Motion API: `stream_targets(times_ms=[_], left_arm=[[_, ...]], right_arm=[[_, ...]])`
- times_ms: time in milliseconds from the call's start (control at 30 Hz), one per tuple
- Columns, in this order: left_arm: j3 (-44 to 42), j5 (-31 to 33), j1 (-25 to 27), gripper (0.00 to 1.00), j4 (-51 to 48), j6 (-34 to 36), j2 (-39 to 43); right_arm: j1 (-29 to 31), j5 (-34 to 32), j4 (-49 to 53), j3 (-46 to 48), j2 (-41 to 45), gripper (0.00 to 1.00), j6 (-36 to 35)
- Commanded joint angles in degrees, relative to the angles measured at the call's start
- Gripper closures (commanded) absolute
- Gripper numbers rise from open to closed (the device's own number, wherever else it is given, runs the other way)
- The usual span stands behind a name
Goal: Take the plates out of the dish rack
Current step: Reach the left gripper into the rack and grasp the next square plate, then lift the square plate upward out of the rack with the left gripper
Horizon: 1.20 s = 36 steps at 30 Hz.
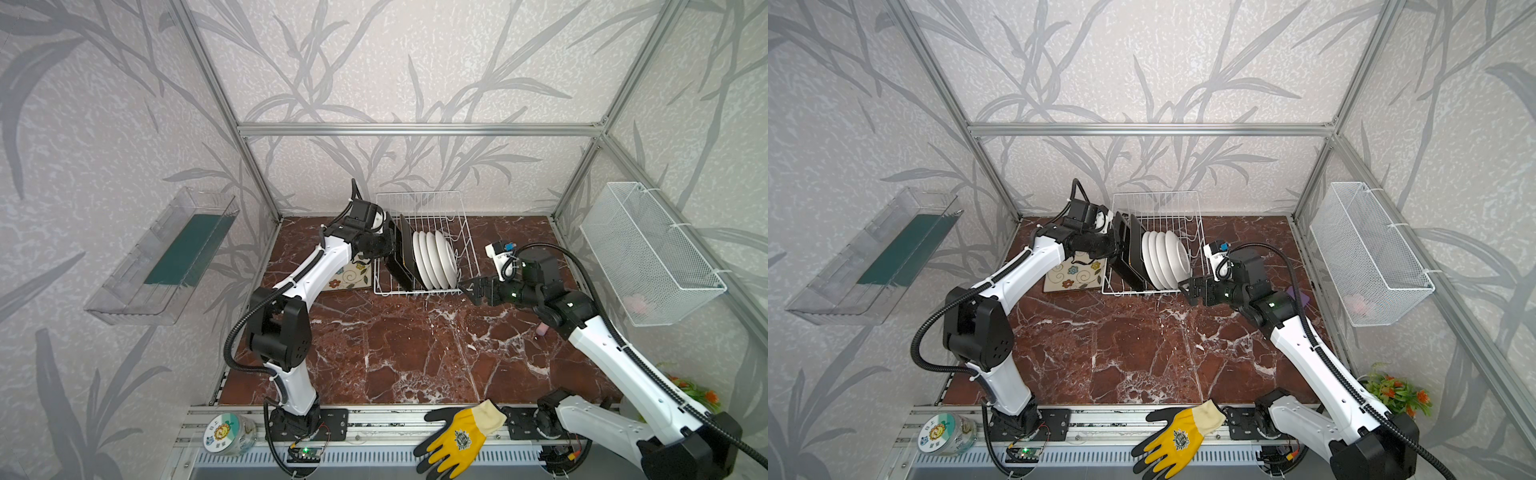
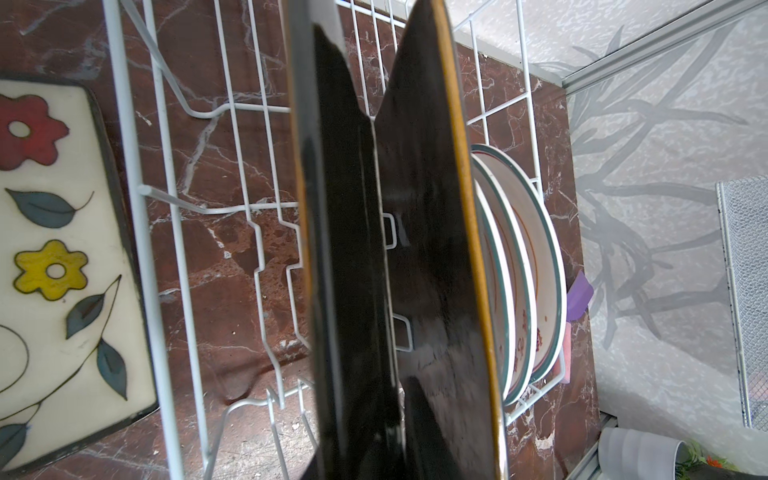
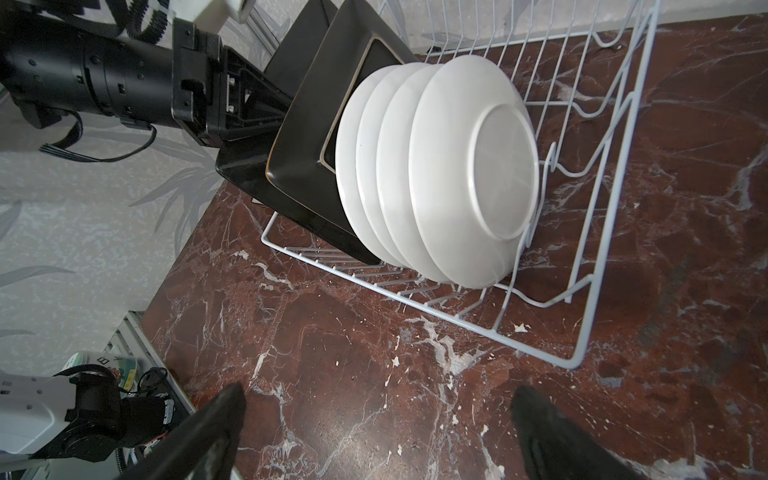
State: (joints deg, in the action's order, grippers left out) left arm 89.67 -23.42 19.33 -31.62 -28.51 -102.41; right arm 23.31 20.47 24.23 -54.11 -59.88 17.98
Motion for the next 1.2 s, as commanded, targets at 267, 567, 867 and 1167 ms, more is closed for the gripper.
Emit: stream_targets(times_ms=[267,567,867,1167], left_arm=[[-0.5,5.37,0.0,1.0,-0.58,0.37,2.5],[3.4,4.78,0.0,1.0,-2.21,-0.56,4.32],[1.66,2.77,-0.28,1.0,1.46,-3.87,7.46],[1.76,1.53,-0.48,1.0,2.93,-6.22,9.13]], right_arm=[[0.16,-0.73,-1.2,0.63,2.12,0.01,0.29],[0.16,-1.66,-0.24,0.67,3.69,0.01,0.28],[0.15,-1.92,-0.52,1.04,4.24,0.01,1.01],[0.12,-2.01,-0.58,1.28,4.59,0.01,0.96]])
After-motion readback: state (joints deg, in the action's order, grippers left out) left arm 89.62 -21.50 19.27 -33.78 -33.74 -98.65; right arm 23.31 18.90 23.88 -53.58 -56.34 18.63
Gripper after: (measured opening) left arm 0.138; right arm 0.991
